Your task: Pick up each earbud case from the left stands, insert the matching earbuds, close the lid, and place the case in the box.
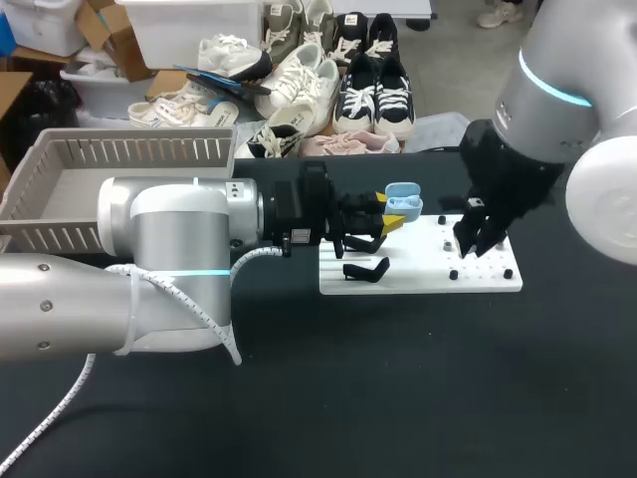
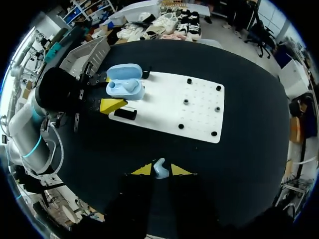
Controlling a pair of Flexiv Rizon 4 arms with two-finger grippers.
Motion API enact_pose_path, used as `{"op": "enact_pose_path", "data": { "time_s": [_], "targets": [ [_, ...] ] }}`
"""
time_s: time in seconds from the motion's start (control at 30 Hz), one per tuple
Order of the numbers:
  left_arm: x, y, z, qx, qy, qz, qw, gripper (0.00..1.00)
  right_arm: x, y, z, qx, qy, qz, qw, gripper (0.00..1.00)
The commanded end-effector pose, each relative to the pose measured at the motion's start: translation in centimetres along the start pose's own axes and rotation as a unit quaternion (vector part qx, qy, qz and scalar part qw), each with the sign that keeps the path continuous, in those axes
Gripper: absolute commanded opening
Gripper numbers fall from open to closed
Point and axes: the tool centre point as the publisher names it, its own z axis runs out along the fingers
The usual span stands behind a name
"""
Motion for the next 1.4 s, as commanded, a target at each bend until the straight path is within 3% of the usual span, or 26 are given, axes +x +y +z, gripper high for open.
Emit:
{"op": "enact_pose_path", "data": {
  "time_s": [0.03, 0.57, 0.9, 1.4],
  "targets": [
    [0.0, -0.1, -0.1, -0.002, -0.001, 0.0, 1.0, 0.0, 0.3, 0.9, -1.8, -0.002, 0.002, -0.023, 1.0, 0.0],
    [0.0, -0.1, -0.1, -0.002, -0.001, 0.0, 1.0, 0.0, -3.7, 3.9, -3.3, 0.013, 0.002, -0.116, 0.993, 0.0],
    [0.0, -0.1, -0.1, -0.002, -0.001, 0.0, 1.0, 0.0, -6.6, 4.4, -3.2, 0.008, -0.003, -0.132, 0.991, 0.0],
    [0.0, -0.1, -0.1, -0.002, -0.001, 0.0, 1.0, 0.0, -9.0, 4.7, -2.0, -0.005, -0.009, -0.147, 0.989, 0.0]
  ]
}}
